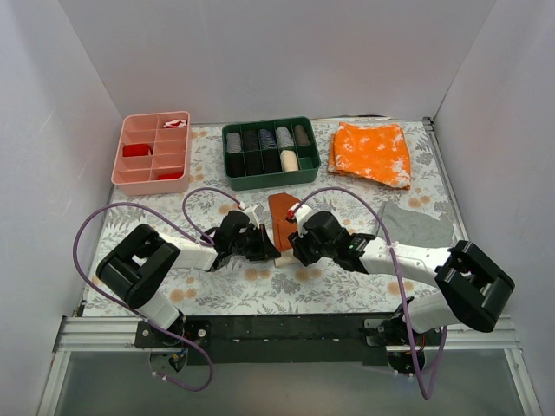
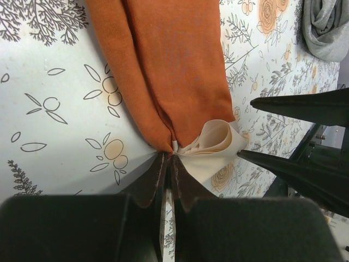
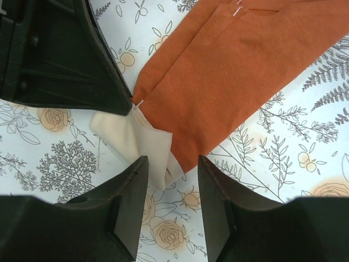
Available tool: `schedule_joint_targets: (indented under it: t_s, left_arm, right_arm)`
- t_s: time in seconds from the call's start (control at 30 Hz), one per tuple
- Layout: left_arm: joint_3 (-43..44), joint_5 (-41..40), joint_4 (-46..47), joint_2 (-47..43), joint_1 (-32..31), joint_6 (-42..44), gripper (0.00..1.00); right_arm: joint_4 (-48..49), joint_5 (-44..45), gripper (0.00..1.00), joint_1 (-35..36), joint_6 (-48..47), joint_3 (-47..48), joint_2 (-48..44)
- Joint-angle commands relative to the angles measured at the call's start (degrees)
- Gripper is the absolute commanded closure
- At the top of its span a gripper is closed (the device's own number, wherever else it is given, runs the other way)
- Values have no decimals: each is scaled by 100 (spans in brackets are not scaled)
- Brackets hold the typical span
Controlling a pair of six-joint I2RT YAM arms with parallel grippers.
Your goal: Roll the underwear
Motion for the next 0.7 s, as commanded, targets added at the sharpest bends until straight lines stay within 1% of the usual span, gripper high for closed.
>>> schedule_joint_targets:
  t_s: [0.0, 0.23, 0.53, 0.63, 0.67]
  left_arm:
    - [-32, -151, -699, -12, -28, 241, 100]
    - [-15, -134, -734, -56, -28, 249, 100]
    - [-24, -99, -778, -170, -28, 276, 100]
    - [-15, -72, -796, -179, -28, 284, 100]
    - [-15, -63, -796, -179, -28, 302, 100]
  right_arm:
    - [387, -730, 51, -197, 236, 181, 45]
    - [511, -1171, 51, -390, 412, 31, 71]
    - [537, -1286, 52, -548, 562, 5, 335]
    - [590, -1365, 59, -592, 570, 14, 370]
    - [590, -1400, 66, -593, 571, 23, 379]
